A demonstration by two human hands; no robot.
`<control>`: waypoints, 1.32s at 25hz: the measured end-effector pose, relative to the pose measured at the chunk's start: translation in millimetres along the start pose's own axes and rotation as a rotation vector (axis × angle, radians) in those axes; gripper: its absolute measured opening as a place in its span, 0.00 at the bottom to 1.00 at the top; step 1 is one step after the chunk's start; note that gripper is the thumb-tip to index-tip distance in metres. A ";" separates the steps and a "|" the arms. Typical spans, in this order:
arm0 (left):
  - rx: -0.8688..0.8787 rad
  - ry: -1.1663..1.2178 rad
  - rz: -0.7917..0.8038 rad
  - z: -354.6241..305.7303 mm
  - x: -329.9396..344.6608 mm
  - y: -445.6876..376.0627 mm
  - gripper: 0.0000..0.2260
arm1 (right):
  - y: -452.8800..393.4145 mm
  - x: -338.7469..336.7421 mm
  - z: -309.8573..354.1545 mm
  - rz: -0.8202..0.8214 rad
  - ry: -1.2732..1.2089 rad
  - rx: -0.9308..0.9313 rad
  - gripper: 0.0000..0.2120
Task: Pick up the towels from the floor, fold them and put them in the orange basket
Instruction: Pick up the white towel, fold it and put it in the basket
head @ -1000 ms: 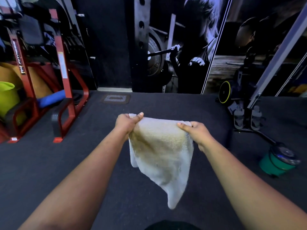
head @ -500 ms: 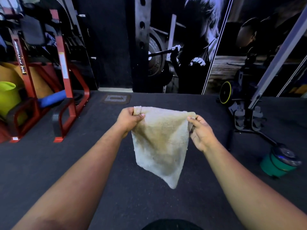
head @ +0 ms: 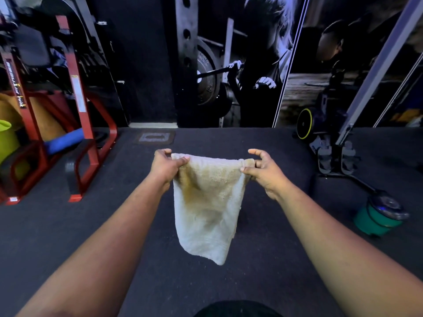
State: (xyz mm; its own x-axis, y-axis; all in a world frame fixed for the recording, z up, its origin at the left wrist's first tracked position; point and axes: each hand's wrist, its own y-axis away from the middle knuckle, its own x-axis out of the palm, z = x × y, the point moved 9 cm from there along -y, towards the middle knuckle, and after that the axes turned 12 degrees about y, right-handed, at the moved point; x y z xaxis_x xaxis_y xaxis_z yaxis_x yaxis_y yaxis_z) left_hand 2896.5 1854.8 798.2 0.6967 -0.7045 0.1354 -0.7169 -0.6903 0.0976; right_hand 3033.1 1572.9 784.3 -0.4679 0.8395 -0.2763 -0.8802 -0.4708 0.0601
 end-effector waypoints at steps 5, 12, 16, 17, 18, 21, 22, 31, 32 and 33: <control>0.062 -0.138 0.188 -1.4 13.4 1.4 0.27 | -4.3 -4.9 12.0 -0.118 0.366 -0.066 0.16; 0.341 -0.963 0.074 -28.1 15.7 13.2 0.08 | -7.4 -8.8 36.0 -0.224 1.049 -0.220 0.07; 0.338 -1.057 0.041 -27.3 8.0 9.5 0.06 | -15.4 -6.2 36.1 -0.223 0.995 -0.294 0.07; 0.346 -1.047 0.049 -26.0 6.6 7.1 0.07 | -16.2 -5.3 34.1 -0.196 0.889 -0.296 0.06; 0.358 -0.946 0.079 -26.4 5.7 4.9 0.08 | -15.6 -6.9 34.1 -0.174 0.748 -0.286 0.06; 0.237 -0.186 0.253 -34.7 6.3 11.8 0.08 | -6.4 -17.1 49.4 -0.158 0.192 -0.271 0.08; 0.202 -0.008 0.280 -39.5 8.8 17.4 0.08 | -1.1 -20.9 57.2 -0.145 -0.015 -0.303 0.12; 0.105 0.210 0.430 -60.8 28.3 21.3 0.27 | 12.8 26.8 29.4 0.076 -0.226 -0.074 0.09; 0.022 0.068 0.545 -35.4 31.5 31.4 0.30 | 10.4 26.0 37.2 0.073 -0.232 -0.065 0.10; -0.054 -0.031 0.631 -13.2 34.2 42.8 0.28 | 6.4 24.4 41.9 0.066 -0.235 -0.040 0.11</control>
State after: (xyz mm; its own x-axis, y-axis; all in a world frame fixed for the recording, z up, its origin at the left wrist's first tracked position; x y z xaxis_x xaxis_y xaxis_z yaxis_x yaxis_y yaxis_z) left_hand 2889.3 1803.3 820.0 0.1389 -0.9782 0.1543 -0.9896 -0.1314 0.0581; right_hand 3012.7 1601.7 818.1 -0.5342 0.8443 -0.0415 -0.8454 -0.5333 0.0318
